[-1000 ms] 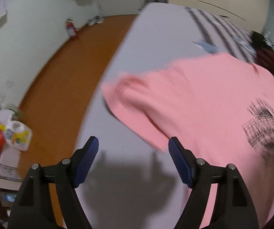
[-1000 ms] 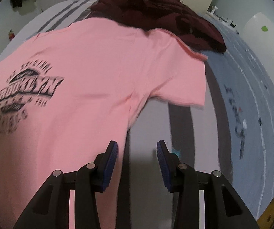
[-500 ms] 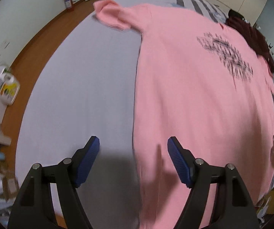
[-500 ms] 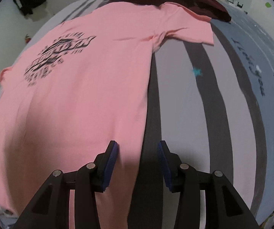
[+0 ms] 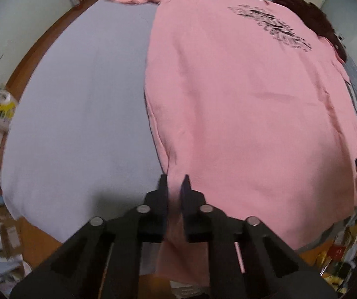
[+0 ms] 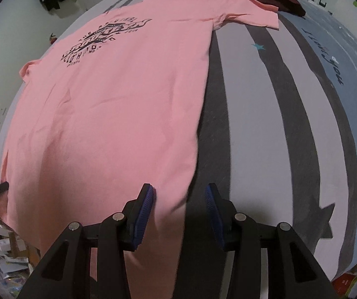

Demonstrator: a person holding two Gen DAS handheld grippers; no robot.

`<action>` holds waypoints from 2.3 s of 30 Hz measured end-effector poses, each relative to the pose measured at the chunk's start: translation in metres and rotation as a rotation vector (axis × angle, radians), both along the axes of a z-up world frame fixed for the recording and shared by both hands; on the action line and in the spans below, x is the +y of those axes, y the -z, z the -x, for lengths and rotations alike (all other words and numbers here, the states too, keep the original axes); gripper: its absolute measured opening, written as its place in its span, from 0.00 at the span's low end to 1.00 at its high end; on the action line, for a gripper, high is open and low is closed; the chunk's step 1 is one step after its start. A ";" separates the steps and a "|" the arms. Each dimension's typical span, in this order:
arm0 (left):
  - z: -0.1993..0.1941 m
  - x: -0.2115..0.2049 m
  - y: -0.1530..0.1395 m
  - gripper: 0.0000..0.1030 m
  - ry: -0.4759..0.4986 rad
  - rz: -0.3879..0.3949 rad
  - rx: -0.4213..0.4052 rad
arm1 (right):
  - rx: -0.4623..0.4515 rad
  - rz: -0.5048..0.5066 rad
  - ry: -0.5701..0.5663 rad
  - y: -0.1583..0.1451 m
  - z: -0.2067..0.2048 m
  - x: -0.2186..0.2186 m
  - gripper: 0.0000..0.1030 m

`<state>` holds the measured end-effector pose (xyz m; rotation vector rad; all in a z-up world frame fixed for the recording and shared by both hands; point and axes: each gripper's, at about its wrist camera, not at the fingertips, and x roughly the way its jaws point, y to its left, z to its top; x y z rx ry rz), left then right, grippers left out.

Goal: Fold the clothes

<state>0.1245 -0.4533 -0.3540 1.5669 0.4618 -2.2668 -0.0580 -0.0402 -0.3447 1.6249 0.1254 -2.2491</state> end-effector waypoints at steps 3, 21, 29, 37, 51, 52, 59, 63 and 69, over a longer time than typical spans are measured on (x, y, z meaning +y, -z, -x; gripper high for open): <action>-0.010 -0.011 -0.030 0.04 0.020 0.015 0.047 | -0.014 0.001 -0.024 -0.002 -0.012 -0.008 0.40; -0.026 -0.064 -0.011 0.05 -0.031 0.033 -0.145 | -0.062 -0.114 -0.035 -0.022 -0.050 0.029 0.04; -0.003 -0.075 -0.019 0.07 -0.020 0.013 -0.112 | -0.067 -0.144 0.006 -0.009 -0.073 0.052 0.04; 0.021 -0.084 -0.023 0.27 0.006 0.010 -0.098 | 0.055 -0.053 0.062 -0.022 -0.021 0.013 0.05; 0.001 -0.115 -0.048 0.23 -0.042 0.010 -0.077 | -0.012 -0.121 0.027 0.003 -0.030 0.035 0.05; 0.001 -0.116 -0.052 0.24 -0.043 -0.004 -0.056 | -0.019 -0.104 0.034 0.000 -0.035 0.039 0.05; 0.024 -0.124 -0.033 0.30 0.006 0.056 -0.166 | -0.008 -0.025 0.023 -0.012 -0.058 0.033 0.06; 0.024 -0.146 -0.057 0.30 -0.078 0.065 -0.127 | -0.008 -0.127 0.014 -0.002 -0.058 0.027 0.06; 0.069 -0.161 -0.119 0.31 -0.063 0.106 0.060 | 0.088 -0.087 0.118 -0.047 -0.029 0.050 0.22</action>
